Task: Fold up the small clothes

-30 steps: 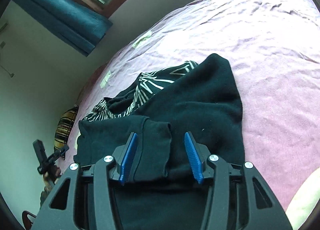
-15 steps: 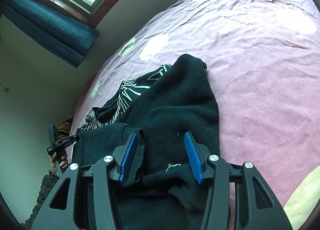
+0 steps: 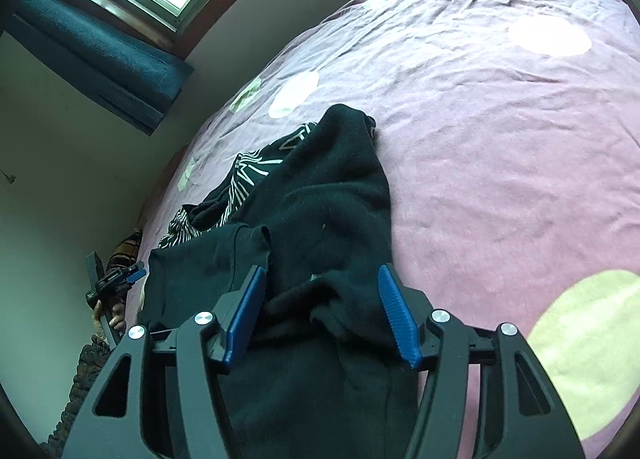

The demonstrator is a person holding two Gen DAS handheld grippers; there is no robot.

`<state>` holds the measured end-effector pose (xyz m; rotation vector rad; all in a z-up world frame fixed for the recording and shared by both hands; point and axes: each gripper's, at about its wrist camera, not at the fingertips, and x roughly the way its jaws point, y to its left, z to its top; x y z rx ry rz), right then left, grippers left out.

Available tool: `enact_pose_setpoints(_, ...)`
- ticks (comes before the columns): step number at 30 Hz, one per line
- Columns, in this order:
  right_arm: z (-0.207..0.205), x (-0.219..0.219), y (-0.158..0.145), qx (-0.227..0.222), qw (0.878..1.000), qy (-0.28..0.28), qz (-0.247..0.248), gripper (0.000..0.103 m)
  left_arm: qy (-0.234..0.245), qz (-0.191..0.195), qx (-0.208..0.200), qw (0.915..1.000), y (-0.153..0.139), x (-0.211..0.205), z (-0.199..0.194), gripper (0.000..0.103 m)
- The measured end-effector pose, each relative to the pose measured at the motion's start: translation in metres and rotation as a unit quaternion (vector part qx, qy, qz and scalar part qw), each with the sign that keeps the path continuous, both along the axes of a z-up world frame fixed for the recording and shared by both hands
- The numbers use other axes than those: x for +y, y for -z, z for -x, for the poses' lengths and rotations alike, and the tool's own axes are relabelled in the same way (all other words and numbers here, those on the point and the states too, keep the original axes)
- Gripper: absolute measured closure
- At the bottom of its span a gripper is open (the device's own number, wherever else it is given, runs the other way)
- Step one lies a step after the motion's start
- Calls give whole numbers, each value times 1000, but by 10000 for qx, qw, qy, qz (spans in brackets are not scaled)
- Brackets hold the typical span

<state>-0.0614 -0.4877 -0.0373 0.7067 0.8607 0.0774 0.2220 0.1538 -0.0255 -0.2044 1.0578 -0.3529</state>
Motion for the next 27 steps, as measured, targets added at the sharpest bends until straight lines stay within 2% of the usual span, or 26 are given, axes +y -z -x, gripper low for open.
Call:
enact_pose_setpoints(3, 28, -1, 5, 181, 9998, -114, 15, 43, 194, 138, -55, 9997, -4, 7, 47, 39)
enact_pose_setpoints(5, 49, 1, 9, 316, 9992, -221, -49, 43, 511, 296, 46, 9982, -2, 7, 93, 38)
enact_pose_setpoints(8, 83, 4, 16, 432, 9980, -431, -172, 43, 794, 336, 219, 9960, 6, 14, 163, 36)
enact_pose_setpoints(11, 103, 6, 20, 499, 9968, -568, -274, 43, 750, 545, 383, 9950, 15, 31, 219, 31)
enact_pose_setpoints(14, 141, 15, 24, 520, 9943, -812, -456, 42, 558, 1018, 611, 9914, 23, 54, 270, 30)
enact_pose_setpoints(15, 149, 18, 25, 520, 9936, -845, -534, 39, 525, 1163, 624, 9899, 23, 59, 281, 30)
enact_pose_setpoints(19, 175, 27, 31, 519, 9908, -1026, -716, 38, 556, 1595, 716, 9830, 24, 70, 329, 30)
enact_pose_setpoints(23, 194, 33, 40, 527, 9865, -1255, -913, 38, 730, 1765, 920, 9773, 33, 59, 359, 30)
enact_pose_setpoints(25, 205, 33, 43, 471, 9852, -1275, -1047, 38, 781, 1792, 821, 9773, 34, 54, 370, 30)
enact_pose_setpoints(27, 211, 31, 45, 425, 9817, -1321, -1305, 38, 782, 1969, 878, 9734, 37, 51, 374, 30)
